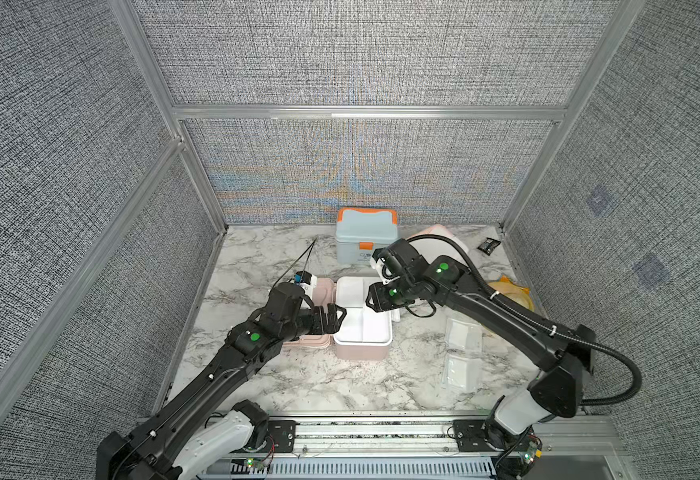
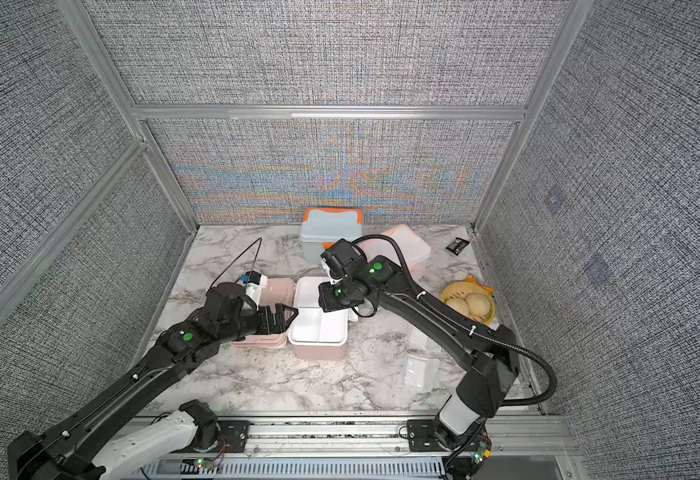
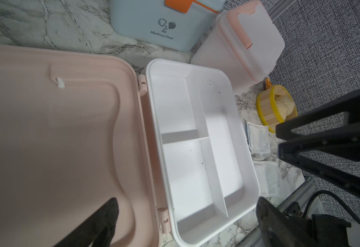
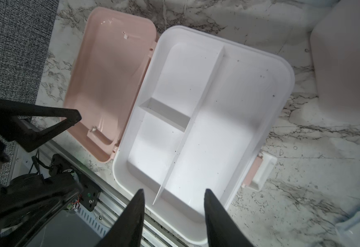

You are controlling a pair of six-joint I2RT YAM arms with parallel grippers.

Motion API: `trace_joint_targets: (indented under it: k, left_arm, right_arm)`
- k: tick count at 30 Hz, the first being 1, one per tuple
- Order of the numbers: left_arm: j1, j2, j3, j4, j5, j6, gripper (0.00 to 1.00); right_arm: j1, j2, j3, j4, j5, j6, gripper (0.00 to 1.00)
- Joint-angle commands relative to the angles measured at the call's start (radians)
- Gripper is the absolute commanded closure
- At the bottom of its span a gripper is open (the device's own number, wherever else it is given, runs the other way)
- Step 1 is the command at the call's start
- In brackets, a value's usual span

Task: Open first aid kits and take out gauze
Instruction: Pick up the compartment layer from the first aid kit.

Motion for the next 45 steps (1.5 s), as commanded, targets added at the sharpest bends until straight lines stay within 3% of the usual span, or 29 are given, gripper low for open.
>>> trace_joint_targets:
  k: [1, 11, 20, 29, 37, 45]
  left_arm:
    - [0.002, -0.035, -0.008, -0.013, 0.035, -0.007, 0.01]
    - [0.002, -0.076, -0.030, -0.016, 0.057, -0.017, 0.02]
    - [0.002, -0.047, -0.033, 0.014, 0.020, -0.009, 0.02]
    - [0.002, -0.052, -0.019, 0.036, -0.052, 0.006, 0.02]
    - [0.002, -0.161, -0.105, 0.129, -0.132, 0.029, 0.02]
    - [0.002, -0.133, -0.106, 0.170, -0.139, 0.058, 0.02]
  right_arm:
    - [0.010, 0.050, 0.036, -0.056, 0.050, 0.056, 0.52]
    - [0.023, 0.248, 0.178, -0.077, 0.132, 0.116, 0.52]
    - [0.027, 0.339, 0.198, -0.070, 0.152, 0.169, 0.55]
    - [0.032, 0.391, 0.205, -0.057, 0.104, 0.211, 0.73]
    - [0.059, 0.410, 0.199, -0.039, 0.093, 0.255, 0.80]
    - [0.070, 0.411, 0.227, -0.042, 0.122, 0.290, 0.97]
